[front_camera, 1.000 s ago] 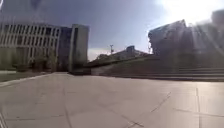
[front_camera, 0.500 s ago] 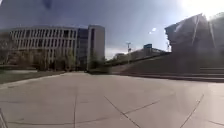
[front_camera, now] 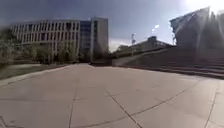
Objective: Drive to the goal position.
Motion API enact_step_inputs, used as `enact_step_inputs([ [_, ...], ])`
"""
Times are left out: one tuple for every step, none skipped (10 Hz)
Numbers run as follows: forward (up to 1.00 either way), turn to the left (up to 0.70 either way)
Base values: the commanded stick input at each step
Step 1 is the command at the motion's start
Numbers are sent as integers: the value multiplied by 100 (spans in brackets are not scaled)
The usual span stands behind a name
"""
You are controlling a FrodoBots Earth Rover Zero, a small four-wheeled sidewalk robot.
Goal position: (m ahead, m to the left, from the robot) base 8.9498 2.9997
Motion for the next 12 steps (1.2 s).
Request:
enact_step_inputs([
  [85,0],
  [85,0],
  [85,0],
  [85,0],
  [85,0],
  [85,0],
  [85,0],
  [85,0],
  [85,0],
  [85,0],
  [85,0],
  [85,0],
])
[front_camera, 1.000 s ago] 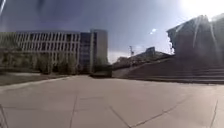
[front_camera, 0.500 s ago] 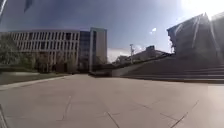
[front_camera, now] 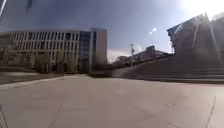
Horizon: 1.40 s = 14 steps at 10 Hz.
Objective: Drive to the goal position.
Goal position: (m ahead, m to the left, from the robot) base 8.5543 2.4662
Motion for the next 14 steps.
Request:
enact_step_inputs([
  [85,0],
  [85,1],
  [85,8],
  [85,34],
  [85,33],
  [85,26],
  [85,8],
  [85,0],
  [85,0],
  [85,0],
  [85,0],
  [85,0],
  [85,0],
  [85,0],
])
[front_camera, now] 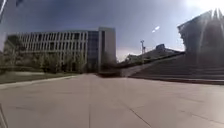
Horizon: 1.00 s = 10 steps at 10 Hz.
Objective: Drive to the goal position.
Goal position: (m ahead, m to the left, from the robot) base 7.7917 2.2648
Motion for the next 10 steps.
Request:
enact_step_inputs([
  [85,0],
  [85,0],
  [85,0],
  [85,0],
  [85,0],
  [85,0],
  [85,0],
  [85,0],
  [85,34],
  [85,34],
])
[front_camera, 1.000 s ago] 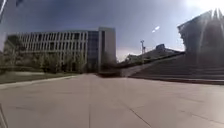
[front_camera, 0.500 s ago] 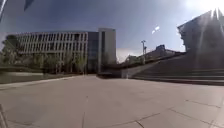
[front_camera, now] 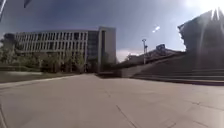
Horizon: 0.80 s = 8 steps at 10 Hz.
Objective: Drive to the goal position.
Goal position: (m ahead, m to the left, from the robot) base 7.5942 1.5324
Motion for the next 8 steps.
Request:
enact_step_inputs([
  [85,34],
  [85,2],
  [85,0],
  [85,0],
  [85,0],
  [85,0],
  [85,0],
  [85,0],
])
